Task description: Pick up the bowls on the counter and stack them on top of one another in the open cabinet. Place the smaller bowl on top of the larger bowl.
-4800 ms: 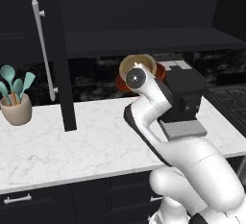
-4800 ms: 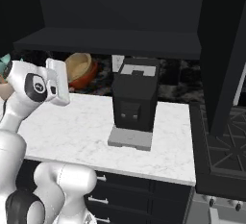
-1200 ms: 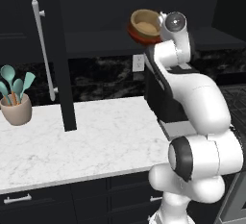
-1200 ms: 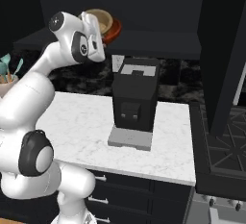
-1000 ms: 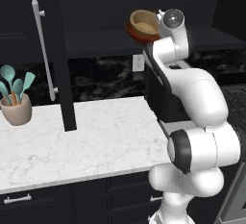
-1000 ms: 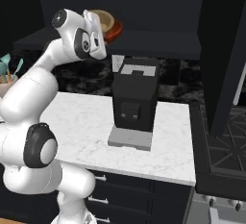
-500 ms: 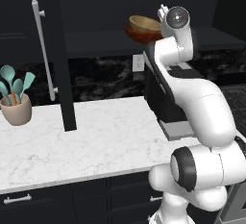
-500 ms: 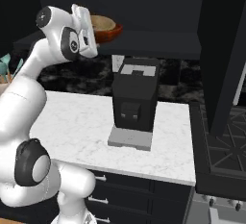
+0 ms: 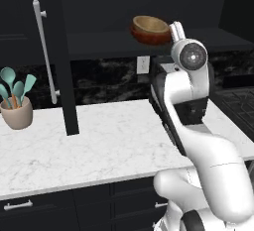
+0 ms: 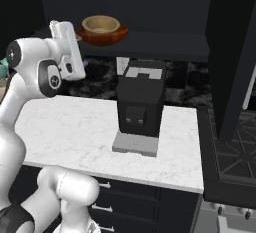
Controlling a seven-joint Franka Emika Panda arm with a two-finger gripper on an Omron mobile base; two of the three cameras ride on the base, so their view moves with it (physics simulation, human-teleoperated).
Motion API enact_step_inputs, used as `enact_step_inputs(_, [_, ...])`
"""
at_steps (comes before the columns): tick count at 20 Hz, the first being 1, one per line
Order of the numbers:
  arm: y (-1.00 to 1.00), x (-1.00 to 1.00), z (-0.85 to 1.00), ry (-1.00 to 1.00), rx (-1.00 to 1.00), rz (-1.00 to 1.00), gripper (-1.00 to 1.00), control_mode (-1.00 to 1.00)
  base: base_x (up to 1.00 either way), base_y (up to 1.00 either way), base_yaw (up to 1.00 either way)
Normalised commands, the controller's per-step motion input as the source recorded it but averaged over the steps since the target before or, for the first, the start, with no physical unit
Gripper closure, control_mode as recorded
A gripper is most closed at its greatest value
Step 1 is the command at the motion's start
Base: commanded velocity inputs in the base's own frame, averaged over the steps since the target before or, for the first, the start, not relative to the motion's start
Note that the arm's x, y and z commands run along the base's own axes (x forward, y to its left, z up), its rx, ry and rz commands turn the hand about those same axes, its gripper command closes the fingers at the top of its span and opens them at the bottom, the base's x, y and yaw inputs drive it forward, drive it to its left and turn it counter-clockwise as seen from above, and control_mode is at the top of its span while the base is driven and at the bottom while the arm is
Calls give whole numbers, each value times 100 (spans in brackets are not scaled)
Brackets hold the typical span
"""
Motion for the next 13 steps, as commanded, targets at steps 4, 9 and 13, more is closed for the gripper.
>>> enact_step_inputs(4, [73, -100, -59, 8, -10, 0, -100, -100, 0, 0, 0])
enact_step_inputs(9, [94, -100, -94, 14, -18, 0, -100, -100, 0, 0, 0])
enact_step_inputs(13, [89, -100, -100, 17, -18, 0, -100, -100, 0, 0, 0])
